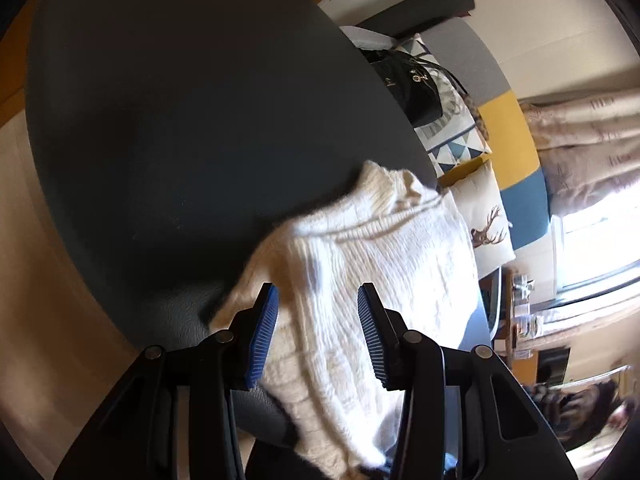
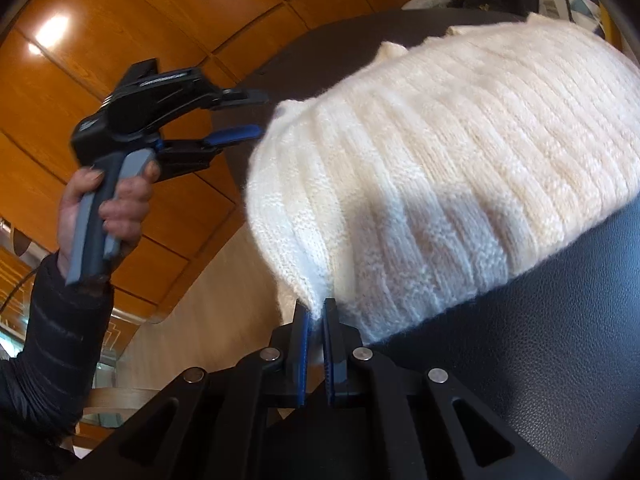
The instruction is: Fold clothes
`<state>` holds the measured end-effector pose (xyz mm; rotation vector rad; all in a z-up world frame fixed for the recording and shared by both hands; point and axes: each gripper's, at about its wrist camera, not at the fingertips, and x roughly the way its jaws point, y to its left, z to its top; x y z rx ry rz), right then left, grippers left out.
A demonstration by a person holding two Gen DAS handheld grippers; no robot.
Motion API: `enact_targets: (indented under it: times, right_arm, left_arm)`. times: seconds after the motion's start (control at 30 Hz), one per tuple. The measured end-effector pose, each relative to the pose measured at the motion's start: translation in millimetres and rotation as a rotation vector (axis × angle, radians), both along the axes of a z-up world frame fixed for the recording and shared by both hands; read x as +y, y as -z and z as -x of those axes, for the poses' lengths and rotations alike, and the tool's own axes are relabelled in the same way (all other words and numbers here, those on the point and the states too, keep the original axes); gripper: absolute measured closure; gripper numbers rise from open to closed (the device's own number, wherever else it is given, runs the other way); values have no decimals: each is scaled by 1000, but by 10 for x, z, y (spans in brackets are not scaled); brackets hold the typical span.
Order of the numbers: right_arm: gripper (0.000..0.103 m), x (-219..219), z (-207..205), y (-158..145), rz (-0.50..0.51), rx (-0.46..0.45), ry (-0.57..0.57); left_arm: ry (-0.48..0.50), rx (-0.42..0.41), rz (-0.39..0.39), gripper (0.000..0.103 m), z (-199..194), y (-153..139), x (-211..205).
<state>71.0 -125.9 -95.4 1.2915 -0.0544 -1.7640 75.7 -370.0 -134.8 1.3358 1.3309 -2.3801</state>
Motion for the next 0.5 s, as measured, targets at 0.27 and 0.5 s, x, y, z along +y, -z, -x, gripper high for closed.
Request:
enact_targets:
  times: [0.27,0.5]
  right_arm:
    - [98,114,39,-63,26,-7,26]
    - [98,104,-80,-172,23,60,-16]
  left_arm:
    - [86,-55,-31,67,387,193,153]
    - [63,174,187,95,-36,-359,390]
